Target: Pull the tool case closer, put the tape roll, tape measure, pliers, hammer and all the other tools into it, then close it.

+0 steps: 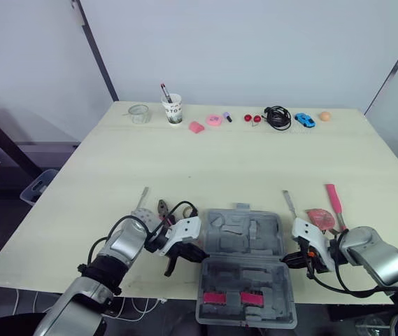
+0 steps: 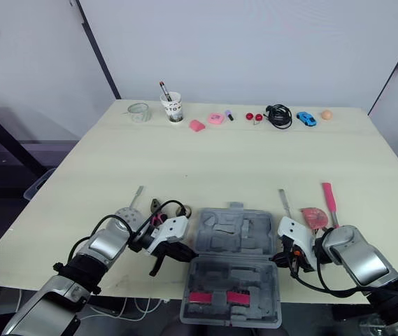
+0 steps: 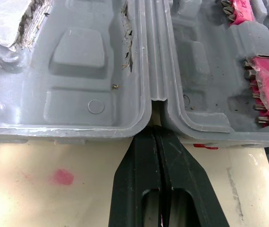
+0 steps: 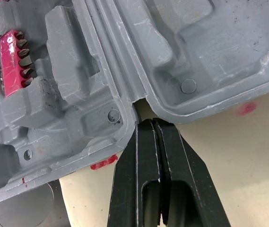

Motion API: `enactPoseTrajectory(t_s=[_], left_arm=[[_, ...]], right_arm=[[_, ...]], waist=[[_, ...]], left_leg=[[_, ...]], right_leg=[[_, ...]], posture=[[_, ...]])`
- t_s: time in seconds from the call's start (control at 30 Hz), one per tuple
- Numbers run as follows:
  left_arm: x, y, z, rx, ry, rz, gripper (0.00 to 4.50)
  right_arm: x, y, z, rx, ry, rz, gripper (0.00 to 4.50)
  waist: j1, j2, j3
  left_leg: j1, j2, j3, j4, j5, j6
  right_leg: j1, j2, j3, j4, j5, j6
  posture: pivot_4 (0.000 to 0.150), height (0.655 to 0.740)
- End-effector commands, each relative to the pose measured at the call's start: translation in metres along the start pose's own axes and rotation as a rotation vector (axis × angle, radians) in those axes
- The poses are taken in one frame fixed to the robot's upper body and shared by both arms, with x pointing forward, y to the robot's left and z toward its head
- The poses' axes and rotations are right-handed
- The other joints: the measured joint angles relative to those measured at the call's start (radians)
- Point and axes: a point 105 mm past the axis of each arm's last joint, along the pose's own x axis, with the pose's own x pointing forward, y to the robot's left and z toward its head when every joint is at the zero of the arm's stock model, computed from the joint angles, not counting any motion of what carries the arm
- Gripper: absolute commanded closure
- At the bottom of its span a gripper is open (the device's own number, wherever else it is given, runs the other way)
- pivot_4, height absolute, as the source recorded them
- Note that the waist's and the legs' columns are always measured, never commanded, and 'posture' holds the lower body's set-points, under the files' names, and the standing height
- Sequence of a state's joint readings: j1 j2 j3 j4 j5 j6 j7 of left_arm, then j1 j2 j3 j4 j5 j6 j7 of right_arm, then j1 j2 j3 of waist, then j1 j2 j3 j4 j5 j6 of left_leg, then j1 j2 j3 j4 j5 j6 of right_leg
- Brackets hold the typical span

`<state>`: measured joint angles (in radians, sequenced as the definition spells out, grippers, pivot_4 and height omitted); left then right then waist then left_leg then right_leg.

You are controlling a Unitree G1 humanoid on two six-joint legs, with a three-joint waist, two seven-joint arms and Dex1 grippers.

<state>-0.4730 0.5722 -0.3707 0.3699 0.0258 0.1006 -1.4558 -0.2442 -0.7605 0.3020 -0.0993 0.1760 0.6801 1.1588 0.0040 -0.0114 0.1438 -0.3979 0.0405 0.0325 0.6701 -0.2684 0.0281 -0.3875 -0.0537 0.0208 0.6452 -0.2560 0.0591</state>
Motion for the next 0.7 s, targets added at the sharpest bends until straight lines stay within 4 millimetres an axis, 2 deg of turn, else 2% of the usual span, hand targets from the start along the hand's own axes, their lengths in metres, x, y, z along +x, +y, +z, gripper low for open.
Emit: enactPoseTrajectory(t_s=[0.03, 0.7], left_arm=[[0.0101, -0.004, -0.005, -0.009, 0.025, -0.03, 4.44], [0.0151, -0.0071, -0.0024, 0.003, 0.024, -0.054, 4.44]], right_arm=[[-0.005, 0.0023, 0.0054, -0.018, -0.017, 0.012, 4.5], [-0.0058, 0.0037, -0.0002, -0.001, -0.003, 0.016, 4.5]], waist=[[0.003, 0.0, 0.0], [0.01, 0.0, 0.0]], left_leg=[[0.0, 0.0, 0.0, 0.0, 0.0, 0.0], [0.0, 0.0, 0.0, 0.0, 0.0, 0.0]], right_leg=[[0.0, 0.0, 0.0, 0.0, 0.0, 0.0], [0.0, 0.0, 0.0, 0.0, 0.0, 0.0]], posture=[[0.15, 0.74], [0.15, 0.74]])
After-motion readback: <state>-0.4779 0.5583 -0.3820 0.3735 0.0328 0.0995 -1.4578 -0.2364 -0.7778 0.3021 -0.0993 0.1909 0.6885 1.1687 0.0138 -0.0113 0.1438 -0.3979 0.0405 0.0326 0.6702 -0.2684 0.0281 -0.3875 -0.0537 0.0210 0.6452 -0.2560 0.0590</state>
